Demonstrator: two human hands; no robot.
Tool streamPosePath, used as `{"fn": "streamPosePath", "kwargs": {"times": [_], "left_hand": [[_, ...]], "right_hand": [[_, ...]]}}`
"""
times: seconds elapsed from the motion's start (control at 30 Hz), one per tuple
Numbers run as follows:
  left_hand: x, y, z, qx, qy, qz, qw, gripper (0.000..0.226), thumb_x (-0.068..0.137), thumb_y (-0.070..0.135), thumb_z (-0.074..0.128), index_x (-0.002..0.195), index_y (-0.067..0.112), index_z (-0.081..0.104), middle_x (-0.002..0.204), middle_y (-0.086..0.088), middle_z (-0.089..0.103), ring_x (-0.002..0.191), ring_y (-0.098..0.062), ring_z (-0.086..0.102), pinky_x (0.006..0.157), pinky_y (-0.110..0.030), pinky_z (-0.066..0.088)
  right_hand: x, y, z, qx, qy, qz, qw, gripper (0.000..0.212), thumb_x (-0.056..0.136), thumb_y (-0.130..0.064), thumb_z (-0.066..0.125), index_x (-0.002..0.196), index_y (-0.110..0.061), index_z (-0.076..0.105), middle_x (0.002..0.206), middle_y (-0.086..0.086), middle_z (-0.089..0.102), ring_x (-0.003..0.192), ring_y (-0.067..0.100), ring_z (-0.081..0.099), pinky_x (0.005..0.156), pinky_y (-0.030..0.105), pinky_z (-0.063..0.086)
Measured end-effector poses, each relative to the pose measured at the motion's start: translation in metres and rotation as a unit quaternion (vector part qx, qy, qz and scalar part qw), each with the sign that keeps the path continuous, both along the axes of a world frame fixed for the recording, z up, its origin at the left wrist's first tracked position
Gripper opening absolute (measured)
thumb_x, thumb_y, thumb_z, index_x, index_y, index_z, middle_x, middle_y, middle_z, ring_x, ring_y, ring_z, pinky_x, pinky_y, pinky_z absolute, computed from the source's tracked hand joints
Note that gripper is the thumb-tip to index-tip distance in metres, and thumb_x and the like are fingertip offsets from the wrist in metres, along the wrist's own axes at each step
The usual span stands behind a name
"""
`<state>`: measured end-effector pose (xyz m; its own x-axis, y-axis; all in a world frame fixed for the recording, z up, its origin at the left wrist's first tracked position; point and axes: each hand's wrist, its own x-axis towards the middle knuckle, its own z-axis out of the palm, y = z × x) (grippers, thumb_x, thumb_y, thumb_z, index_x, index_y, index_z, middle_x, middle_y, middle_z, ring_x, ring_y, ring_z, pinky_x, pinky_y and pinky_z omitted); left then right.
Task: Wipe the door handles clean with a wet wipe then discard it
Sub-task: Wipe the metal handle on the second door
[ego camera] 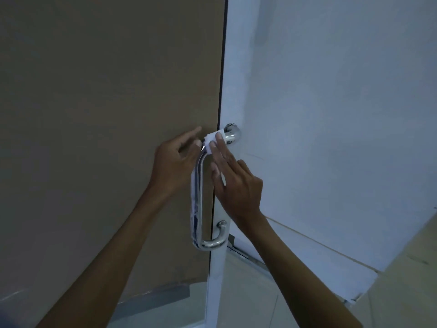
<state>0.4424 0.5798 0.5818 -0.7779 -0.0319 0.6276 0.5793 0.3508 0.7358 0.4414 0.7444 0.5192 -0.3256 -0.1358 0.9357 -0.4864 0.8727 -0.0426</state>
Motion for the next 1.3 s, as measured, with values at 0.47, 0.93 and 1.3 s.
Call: {"fn": "streamPosePath", "kwargs": {"times": [0.47,0.93,1.3], "left_hand": [[-0.018,-0.011,0.037,-0.121,-0.069,-0.063,0.988,0.007,0.1,0.022,0.07,0.102,0.02,0.076,0.099,0.003,0.078,0.096,-0.023,0.074,0.09,-0.049,0.058],[-0.035,-0.011,0.039,-0.157,-0.055,-0.095,0.981,0.012,0.101,0.017,0.068,0.095,0.006,0.067,0.097,-0.016,0.074,0.081,-0.017,0.065,0.078,-0.038,0.051],[-0.036,-0.014,0.039,-0.086,-0.119,-0.16,0.976,0.007,0.102,0.01,0.064,0.096,0.009,0.066,0.093,0.0,0.074,0.079,-0.002,0.067,0.074,-0.018,0.051]], "right_hand": [[-0.028,-0.006,0.027,-0.28,-0.158,0.071,0.944,0.055,0.107,-0.068,0.024,0.149,-0.041,0.047,0.139,-0.007,0.069,0.086,0.014,0.077,0.074,0.035,0.063],[-0.037,0.013,0.041,-0.262,-0.165,0.107,0.945,0.032,0.11,-0.03,0.05,0.139,-0.032,0.063,0.131,-0.031,0.063,0.068,0.011,0.075,0.062,0.032,0.063],[-0.018,0.0,0.011,-0.115,-0.021,0.054,0.992,0.035,0.11,-0.027,0.055,0.143,-0.028,0.066,0.15,-0.014,0.057,0.061,0.002,0.06,0.052,0.014,0.041]]}}
